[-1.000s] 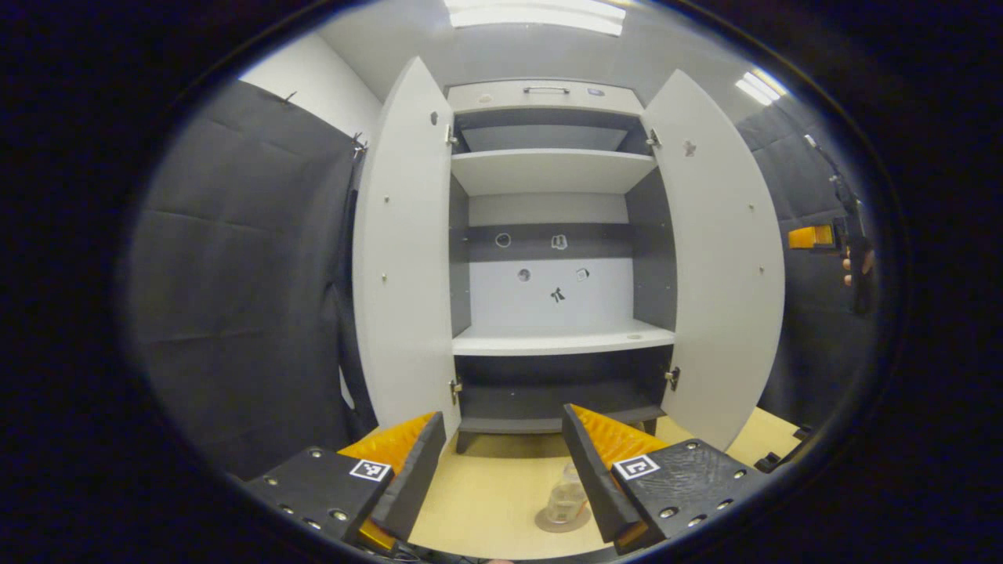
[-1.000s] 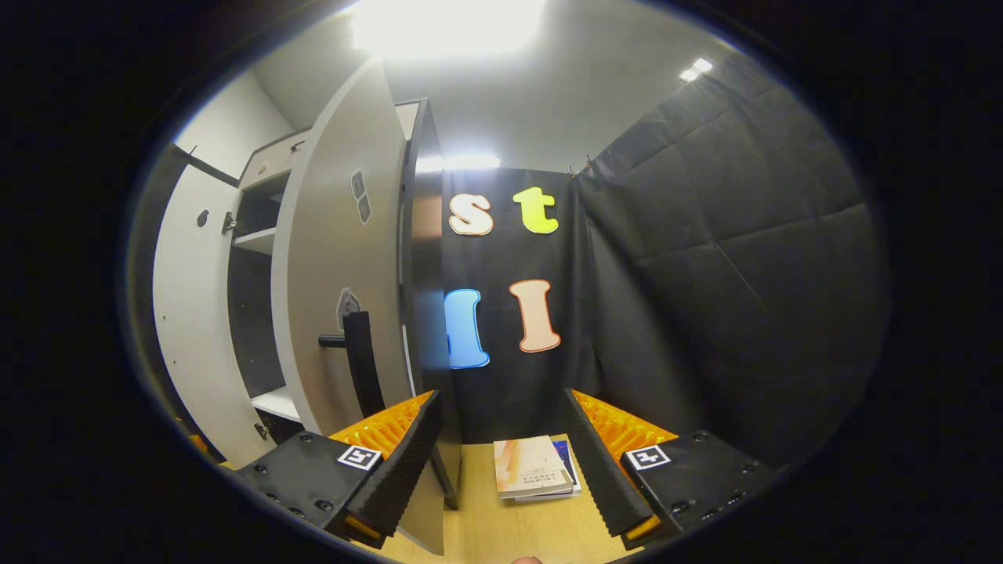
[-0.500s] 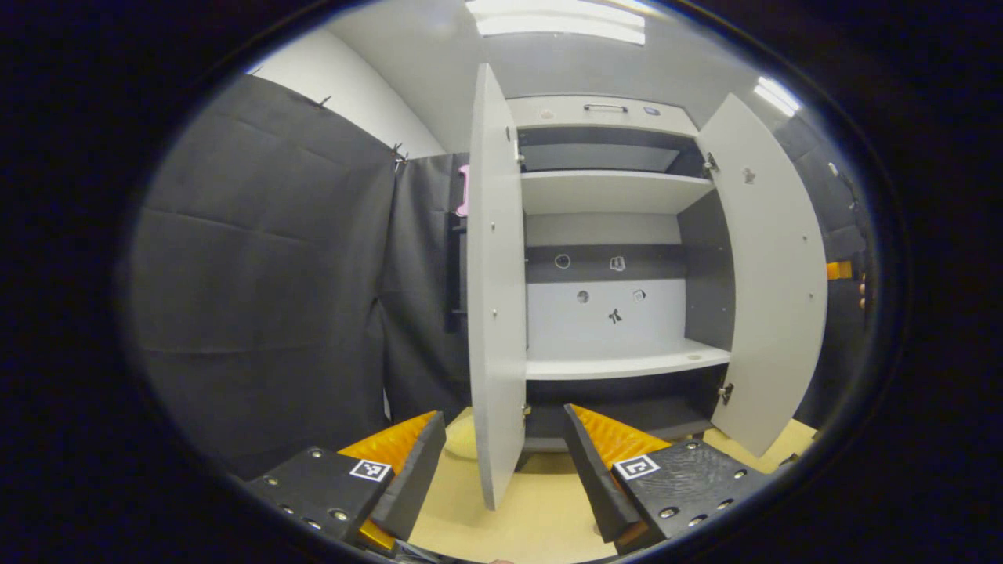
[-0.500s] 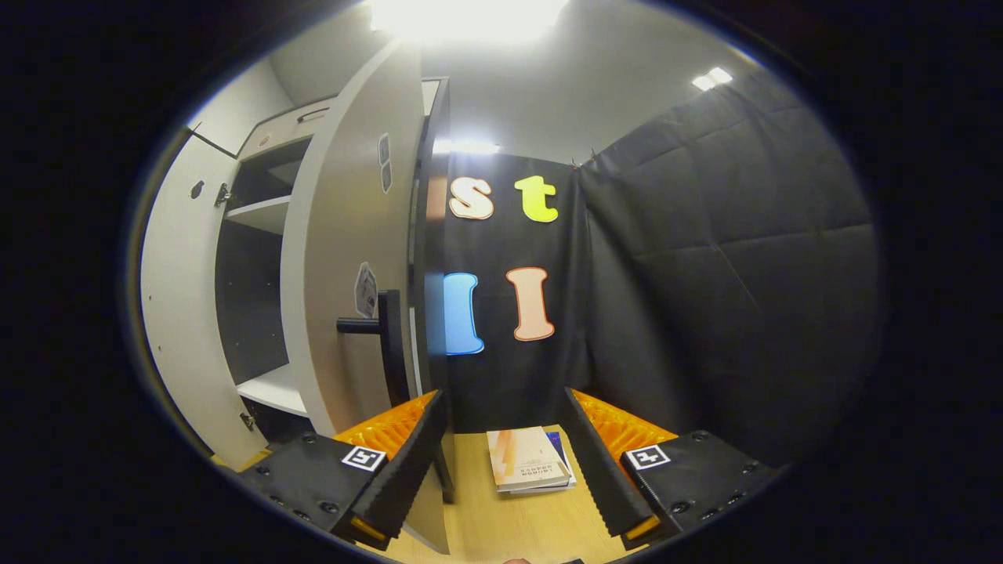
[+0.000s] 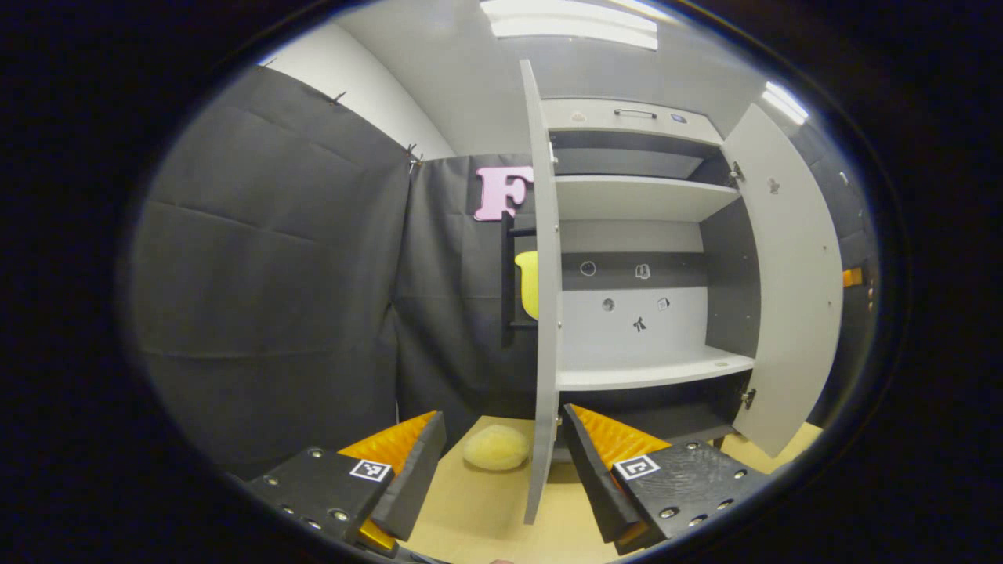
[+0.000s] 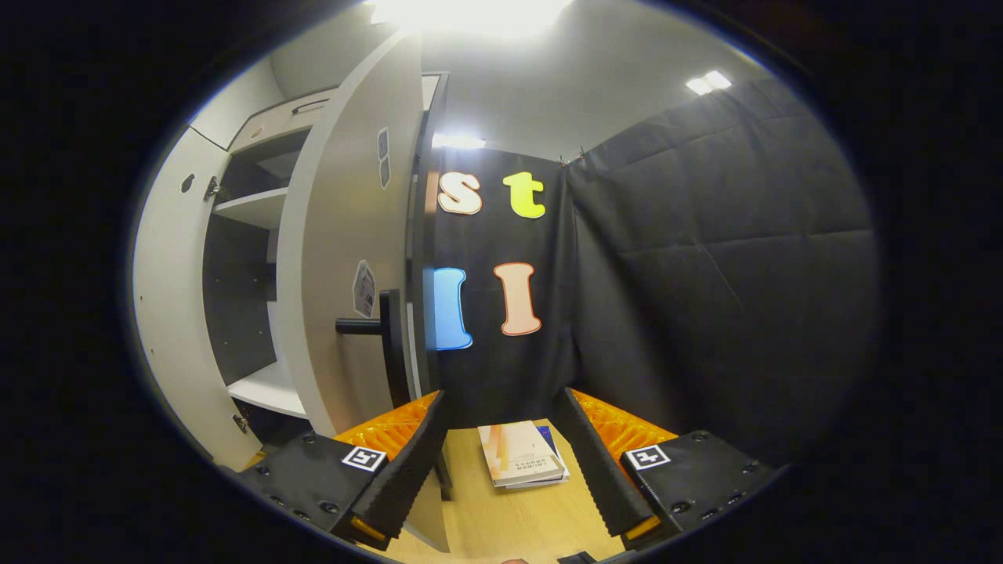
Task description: Grasp the bottle in the cabinet with the left hand and place it on the coaster, then close the right door with the right hand and the left door with the left hand.
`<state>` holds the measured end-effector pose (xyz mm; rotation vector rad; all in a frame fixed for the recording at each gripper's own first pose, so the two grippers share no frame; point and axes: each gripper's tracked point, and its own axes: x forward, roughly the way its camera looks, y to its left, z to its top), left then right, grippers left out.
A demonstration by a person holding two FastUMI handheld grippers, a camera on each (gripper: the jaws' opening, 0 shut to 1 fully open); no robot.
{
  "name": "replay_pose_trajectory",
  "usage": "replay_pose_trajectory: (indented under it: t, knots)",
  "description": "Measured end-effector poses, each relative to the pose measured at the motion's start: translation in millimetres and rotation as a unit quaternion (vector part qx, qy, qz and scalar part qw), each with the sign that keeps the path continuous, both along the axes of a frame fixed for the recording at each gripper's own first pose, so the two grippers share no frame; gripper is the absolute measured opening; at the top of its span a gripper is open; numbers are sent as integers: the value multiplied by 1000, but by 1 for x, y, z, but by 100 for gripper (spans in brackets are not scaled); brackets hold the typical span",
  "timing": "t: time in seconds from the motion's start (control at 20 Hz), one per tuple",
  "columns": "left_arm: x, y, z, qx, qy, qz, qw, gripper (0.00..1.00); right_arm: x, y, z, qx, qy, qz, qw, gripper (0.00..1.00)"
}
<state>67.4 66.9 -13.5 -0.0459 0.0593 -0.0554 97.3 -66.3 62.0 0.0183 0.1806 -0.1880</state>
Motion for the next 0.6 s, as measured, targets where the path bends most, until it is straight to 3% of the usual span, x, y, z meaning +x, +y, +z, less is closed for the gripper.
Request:
replay_pose_trajectory:
  t: [0.6]
  knots:
    - [18, 33, -7, 6, -6, -8, 1000, 88, 6, 80, 1, 18, -4, 57, 998, 94]
